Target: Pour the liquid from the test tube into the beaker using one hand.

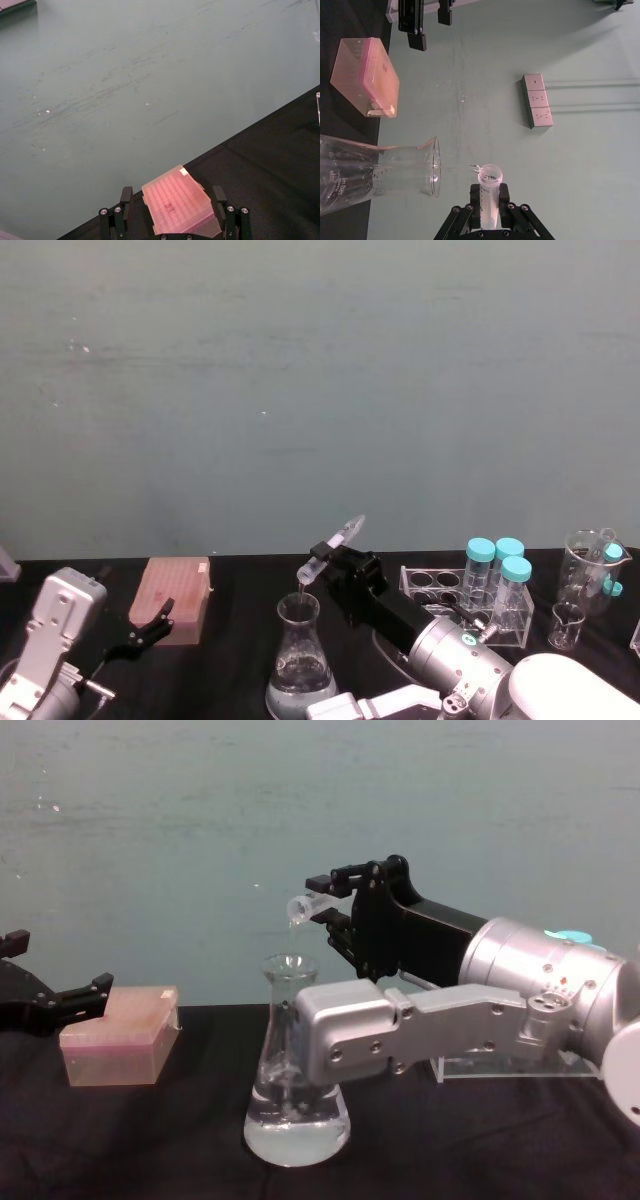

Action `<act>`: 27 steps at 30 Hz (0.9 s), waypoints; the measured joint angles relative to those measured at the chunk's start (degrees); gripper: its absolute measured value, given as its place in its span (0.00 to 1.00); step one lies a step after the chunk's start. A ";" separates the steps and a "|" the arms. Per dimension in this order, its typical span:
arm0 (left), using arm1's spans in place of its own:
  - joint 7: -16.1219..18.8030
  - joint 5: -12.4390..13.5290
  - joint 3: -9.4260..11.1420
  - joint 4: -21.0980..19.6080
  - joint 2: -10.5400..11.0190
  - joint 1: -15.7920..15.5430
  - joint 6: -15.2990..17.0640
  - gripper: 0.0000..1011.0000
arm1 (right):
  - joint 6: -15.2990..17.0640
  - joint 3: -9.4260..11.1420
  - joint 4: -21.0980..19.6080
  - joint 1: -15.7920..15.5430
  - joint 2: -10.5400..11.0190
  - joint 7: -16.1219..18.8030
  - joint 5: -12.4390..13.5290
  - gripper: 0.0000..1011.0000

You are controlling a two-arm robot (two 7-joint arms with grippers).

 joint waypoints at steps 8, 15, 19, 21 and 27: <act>0.00 0.00 0.00 0.00 0.00 0.00 0.00 0.99 | 0.37 -0.22 -0.04 0.11 0.19 -0.61 -0.56 0.21; 0.00 0.00 0.00 0.00 0.00 0.00 0.00 0.99 | 0.64 -0.41 -0.12 0.22 0.29 -0.91 -0.92 0.21; 0.00 0.00 0.00 -0.01 -0.01 0.00 0.00 0.99 | 0.77 -0.45 -0.16 0.24 0.33 -0.96 -1.03 0.21; 0.00 0.00 0.00 0.00 0.00 0.00 0.00 0.99 | 0.91 -0.51 -0.16 0.27 0.33 -1.01 -1.17 0.21; 0.00 0.00 0.00 0.00 0.00 0.00 0.00 0.99 | 1.17 -0.78 -0.09 0.52 0.23 -1.29 -1.68 0.21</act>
